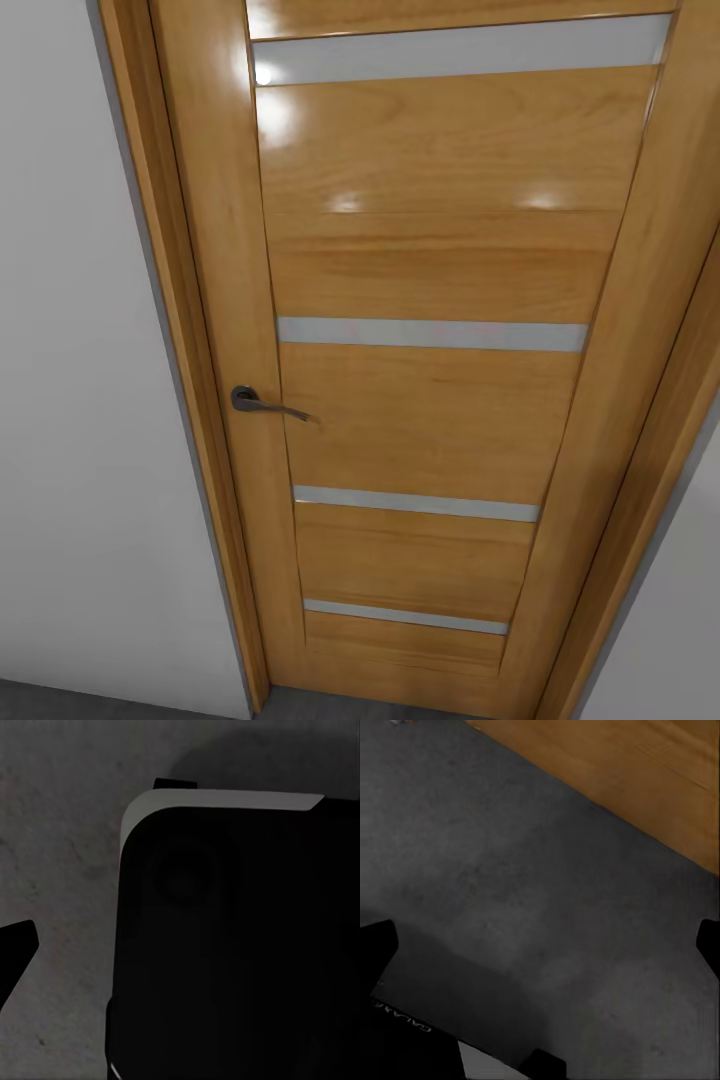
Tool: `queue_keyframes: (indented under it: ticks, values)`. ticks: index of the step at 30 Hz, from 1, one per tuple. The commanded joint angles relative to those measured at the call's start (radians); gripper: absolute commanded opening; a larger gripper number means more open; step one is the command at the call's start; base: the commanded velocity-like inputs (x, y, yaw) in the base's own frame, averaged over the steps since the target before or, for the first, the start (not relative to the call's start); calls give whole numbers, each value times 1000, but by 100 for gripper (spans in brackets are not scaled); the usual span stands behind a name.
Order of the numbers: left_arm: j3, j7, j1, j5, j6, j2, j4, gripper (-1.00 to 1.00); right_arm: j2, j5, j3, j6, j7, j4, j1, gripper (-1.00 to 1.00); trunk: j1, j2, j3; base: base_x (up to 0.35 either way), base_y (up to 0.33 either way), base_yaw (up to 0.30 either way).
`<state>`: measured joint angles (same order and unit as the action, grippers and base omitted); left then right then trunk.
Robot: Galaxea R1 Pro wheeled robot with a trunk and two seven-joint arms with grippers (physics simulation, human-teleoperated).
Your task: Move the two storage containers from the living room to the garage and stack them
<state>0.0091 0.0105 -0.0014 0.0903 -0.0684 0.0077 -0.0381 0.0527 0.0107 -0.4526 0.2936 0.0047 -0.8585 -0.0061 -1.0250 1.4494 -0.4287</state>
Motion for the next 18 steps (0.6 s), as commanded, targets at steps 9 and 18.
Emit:
queue_keyframes:
  ticks: [9, 18]
  values:
    - [0, 1, 0, 9, -8, -2, 0, 100, -42, -65, -3, 136, 9, -122, -173, 100, 0, 1, -1, 0, 0, 0]
    - [2, 1, 0, 9, -8, -2, 0, 100, -49, -67, -1, 374, 3, -491, -185, 100, 0, 1, -1, 0, 0, 0]
